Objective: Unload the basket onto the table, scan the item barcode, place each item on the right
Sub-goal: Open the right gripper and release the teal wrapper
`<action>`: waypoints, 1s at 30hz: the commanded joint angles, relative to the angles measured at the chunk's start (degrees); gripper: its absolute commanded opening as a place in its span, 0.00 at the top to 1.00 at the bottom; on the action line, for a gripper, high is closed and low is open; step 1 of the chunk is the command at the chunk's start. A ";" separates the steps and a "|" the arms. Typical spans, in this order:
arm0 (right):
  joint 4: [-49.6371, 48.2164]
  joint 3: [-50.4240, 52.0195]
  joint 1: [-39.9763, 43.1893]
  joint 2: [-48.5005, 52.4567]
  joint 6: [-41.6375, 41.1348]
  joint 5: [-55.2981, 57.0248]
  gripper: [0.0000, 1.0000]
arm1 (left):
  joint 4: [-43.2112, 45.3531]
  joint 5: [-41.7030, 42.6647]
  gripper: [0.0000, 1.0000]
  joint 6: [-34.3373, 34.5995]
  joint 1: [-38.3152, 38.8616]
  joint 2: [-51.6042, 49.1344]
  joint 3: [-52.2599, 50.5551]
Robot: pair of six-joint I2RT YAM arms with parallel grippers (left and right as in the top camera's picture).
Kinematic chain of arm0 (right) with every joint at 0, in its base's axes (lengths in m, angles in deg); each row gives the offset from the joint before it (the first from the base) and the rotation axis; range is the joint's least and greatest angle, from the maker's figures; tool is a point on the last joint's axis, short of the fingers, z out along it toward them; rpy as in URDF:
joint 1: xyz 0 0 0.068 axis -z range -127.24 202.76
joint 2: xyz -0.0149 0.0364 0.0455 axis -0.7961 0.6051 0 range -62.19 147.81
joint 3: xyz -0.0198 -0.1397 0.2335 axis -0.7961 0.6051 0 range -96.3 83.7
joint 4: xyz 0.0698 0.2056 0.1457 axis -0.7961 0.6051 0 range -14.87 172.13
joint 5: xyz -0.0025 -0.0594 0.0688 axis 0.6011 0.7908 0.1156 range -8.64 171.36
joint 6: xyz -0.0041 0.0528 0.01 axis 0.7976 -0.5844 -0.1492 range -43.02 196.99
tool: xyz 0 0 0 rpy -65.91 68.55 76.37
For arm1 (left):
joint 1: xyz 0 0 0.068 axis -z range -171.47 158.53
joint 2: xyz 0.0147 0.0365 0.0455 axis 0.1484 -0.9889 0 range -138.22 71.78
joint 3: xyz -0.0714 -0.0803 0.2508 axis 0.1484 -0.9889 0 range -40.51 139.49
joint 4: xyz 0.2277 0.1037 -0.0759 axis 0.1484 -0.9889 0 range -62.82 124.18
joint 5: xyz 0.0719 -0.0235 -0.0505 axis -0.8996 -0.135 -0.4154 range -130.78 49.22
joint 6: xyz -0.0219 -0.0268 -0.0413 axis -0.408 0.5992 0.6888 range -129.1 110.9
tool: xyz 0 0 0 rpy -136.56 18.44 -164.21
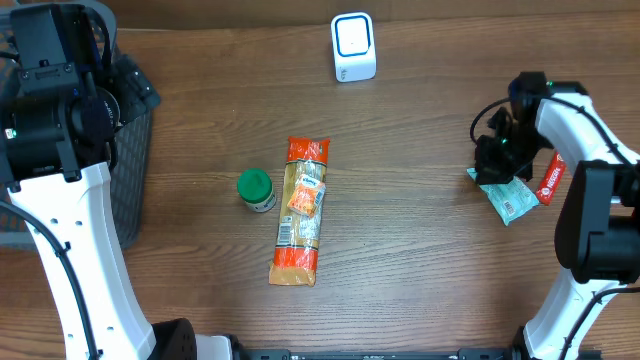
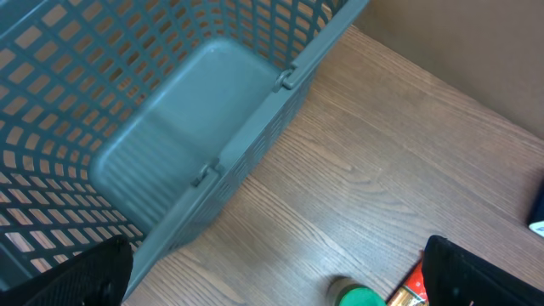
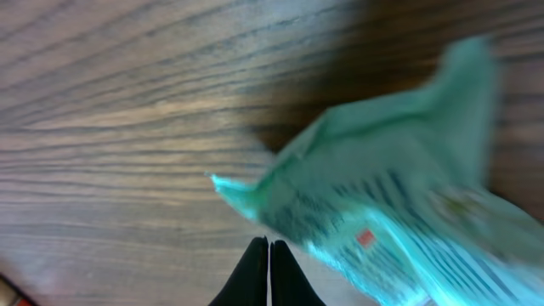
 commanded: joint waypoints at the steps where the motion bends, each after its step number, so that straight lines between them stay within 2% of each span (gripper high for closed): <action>1: -3.15 3.32 -0.48 -0.81 -0.09 -1.03 0.96 | 0.04 -0.74 0.00 -0.48 -0.24 -0.35 0.61; 9: -4.28 4.04 -0.48 -0.81 -0.11 11.78 0.96 | 0.04 -0.74 0.00 -0.48 -0.24 -0.35 0.61; 16: -3.67 4.02 -0.48 -0.81 -0.07 14.05 0.96 | 0.04 -0.74 0.00 -0.48 -0.24 -0.35 0.61; 22: -0.28 3.06 -0.59 -0.81 -0.13 21.75 0.95 | 0.04 -0.74 0.00 -0.48 -0.24 -0.35 0.61; 26: 0.87 1.27 -0.81 -0.81 -1.81 19.28 0.95 | 0.04 -0.74 0.00 -0.48 -0.24 -0.35 0.61; 30: 4.22 -2.56 -2.38 -1.18 -0.33 7.72 0.95 | 0.04 -0.74 0.00 -0.48 -0.24 -0.35 0.61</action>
